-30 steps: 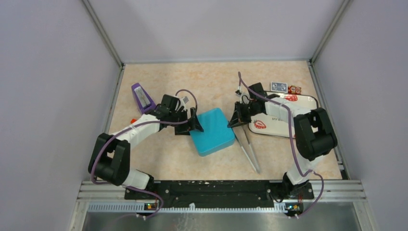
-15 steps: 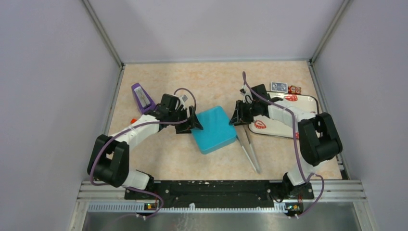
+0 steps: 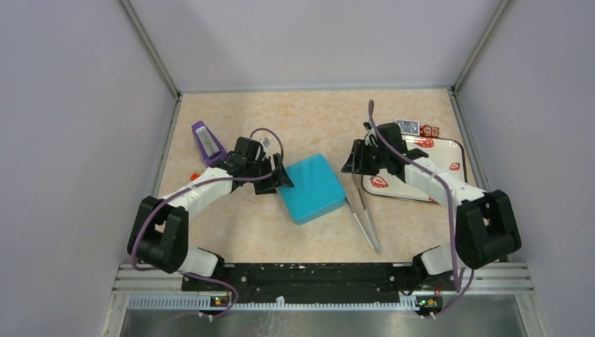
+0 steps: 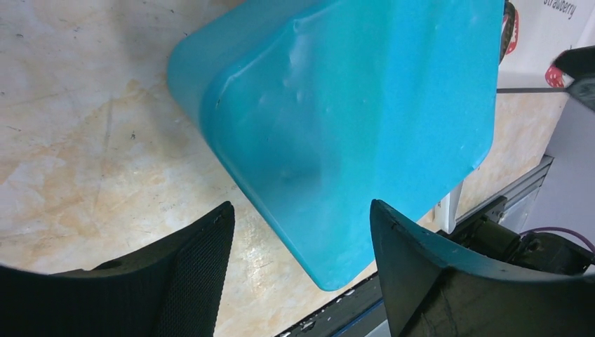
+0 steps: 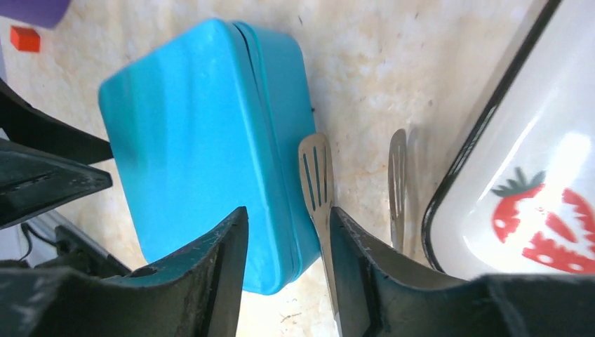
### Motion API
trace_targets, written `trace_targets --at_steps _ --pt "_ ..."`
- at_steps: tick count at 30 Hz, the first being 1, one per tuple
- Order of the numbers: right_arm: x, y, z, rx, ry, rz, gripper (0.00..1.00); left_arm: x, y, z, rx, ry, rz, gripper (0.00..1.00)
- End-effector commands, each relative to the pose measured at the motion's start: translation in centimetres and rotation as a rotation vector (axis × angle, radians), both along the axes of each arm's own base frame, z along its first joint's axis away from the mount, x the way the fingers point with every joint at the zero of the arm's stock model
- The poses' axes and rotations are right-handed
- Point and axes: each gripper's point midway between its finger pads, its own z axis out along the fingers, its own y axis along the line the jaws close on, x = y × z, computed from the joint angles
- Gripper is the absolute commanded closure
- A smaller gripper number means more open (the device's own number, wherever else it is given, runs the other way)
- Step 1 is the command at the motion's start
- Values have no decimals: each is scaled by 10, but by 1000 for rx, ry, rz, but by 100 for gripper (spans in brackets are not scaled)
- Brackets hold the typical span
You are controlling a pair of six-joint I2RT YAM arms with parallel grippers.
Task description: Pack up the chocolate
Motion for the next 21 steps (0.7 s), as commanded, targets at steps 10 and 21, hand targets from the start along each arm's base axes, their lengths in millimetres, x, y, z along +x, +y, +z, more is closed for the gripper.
trace_targets --at_steps 10,21 --pt "-24 0 27 -131 -163 14 73 19 -5 19 -30 -83 32 45" --pt "-3 -10 -5 -233 -56 -75 78 23 -12 24 -56 -92 13 61"
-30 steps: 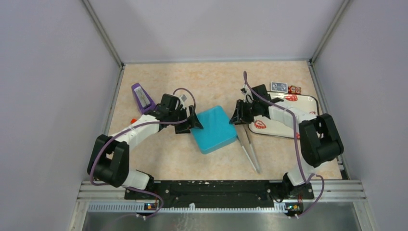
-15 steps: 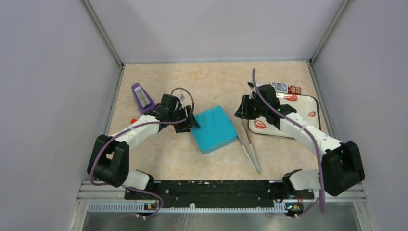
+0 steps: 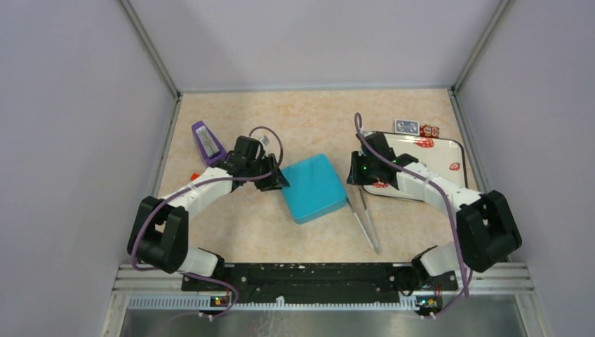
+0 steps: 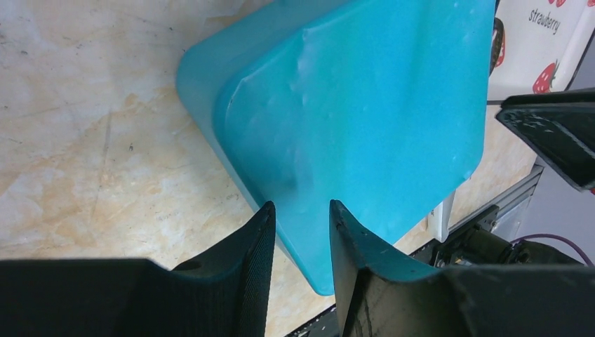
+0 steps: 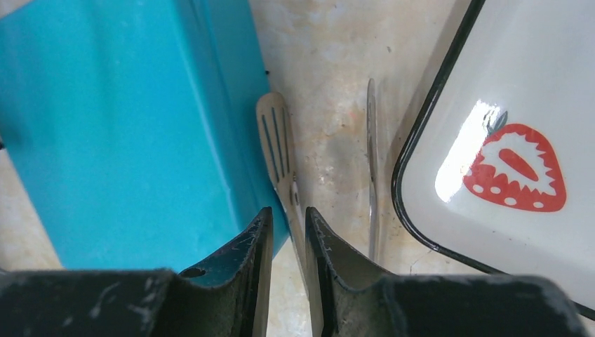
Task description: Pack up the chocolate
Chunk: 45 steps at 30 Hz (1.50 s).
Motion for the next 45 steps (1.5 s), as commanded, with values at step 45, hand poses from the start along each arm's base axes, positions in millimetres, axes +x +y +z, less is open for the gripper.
trace_targets --at_steps 45 --pt "-28 9 -15 -247 58 88 82 46 -29 -18 -15 -26 -127 59"
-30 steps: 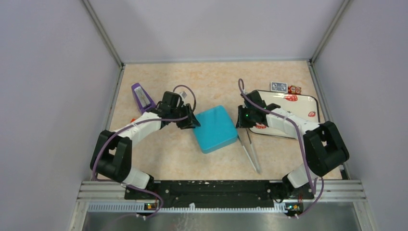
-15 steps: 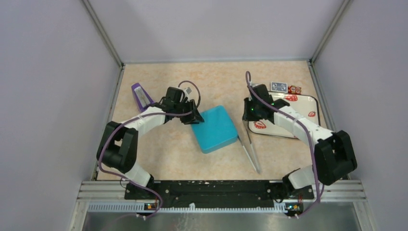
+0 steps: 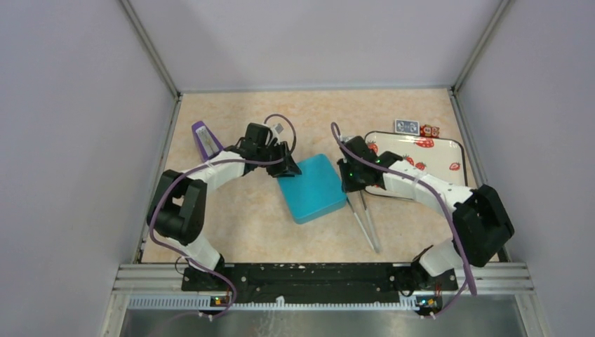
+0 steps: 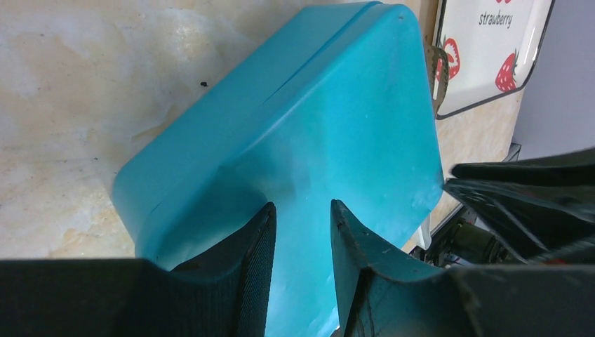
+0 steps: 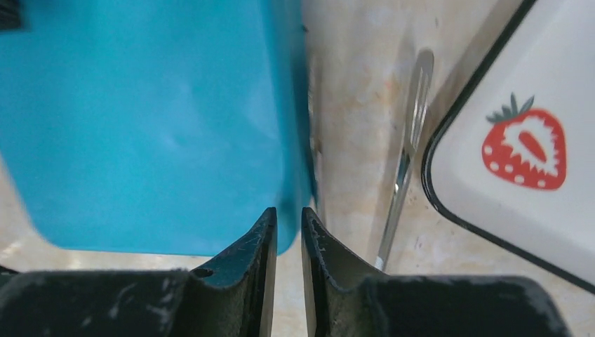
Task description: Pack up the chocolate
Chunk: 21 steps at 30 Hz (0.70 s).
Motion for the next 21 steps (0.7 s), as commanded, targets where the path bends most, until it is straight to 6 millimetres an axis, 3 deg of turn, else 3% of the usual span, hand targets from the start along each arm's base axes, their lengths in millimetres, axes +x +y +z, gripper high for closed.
trace_targets --at_steps 1,3,9,12,14,16,21 --pt "-11 -20 -28 -98 63 -55 83 1 7 -18 69 15 -4 59" --pt "-5 -14 -10 -66 27 -51 83 0 7 -20 69 19 -11 59" --pt "20 12 71 34 -148 -24 83 1 6 -22 74 26 -20 60" --pt "31 29 93 88 -193 -2 83 3 5 -20 69 20 -17 59" --pt "37 38 90 101 -187 11 83 6 4 -16 67 15 -15 60" --pt "38 43 71 95 -157 15 83 8 4 -12 65 7 -12 59" --pt "26 34 -4 16 -34 -1 83 12 4 -2 72 -20 -10 59"
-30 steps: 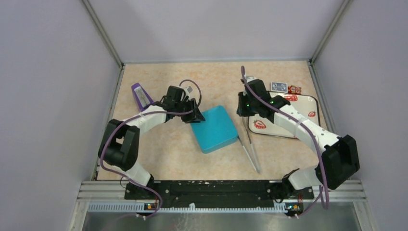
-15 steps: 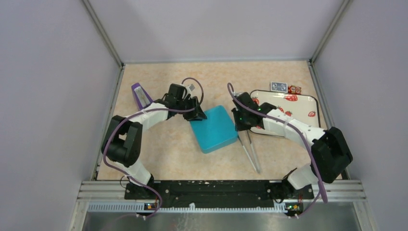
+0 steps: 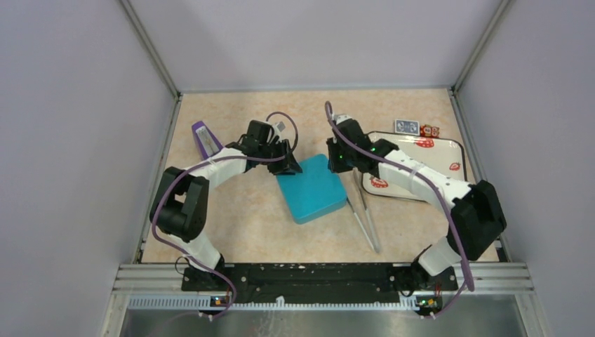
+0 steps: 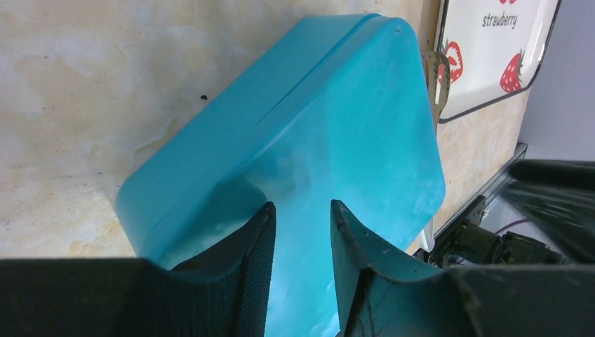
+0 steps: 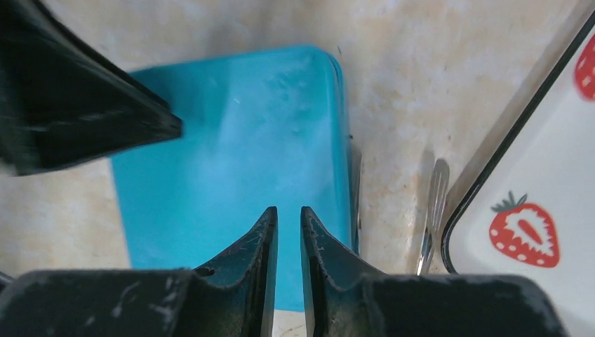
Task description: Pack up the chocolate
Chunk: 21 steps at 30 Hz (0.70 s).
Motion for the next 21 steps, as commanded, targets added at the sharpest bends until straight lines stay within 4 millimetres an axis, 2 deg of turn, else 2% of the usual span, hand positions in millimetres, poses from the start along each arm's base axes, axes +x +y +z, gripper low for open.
trace_targets --at_steps 1,3,5,7,10,13,17,21 --pt "-18 -11 -77 -115 146 -13 83 4 8 -1 66 -15 5 59" --pt "-23 -23 -92 -163 165 -42 83 5 8 1 66 -21 3 59" --pt "-23 -30 -91 -177 152 -63 83 6 7 0 68 -23 0 59" --pt "-22 -28 -78 -159 133 -58 83 6 8 -3 72 -18 -6 58" --pt "-14 -17 -49 -99 80 -39 82 5 7 -7 79 -3 -16 58" --pt "-3 -12 -29 -84 30 -39 82 6 6 -3 73 -10 -15 58" --pt "17 -7 -17 -100 -13 -45 81 9 4 18 46 -45 -10 58" --pt "36 -2 -10 -70 -26 -54 80 14 3 53 21 -111 -1 57"
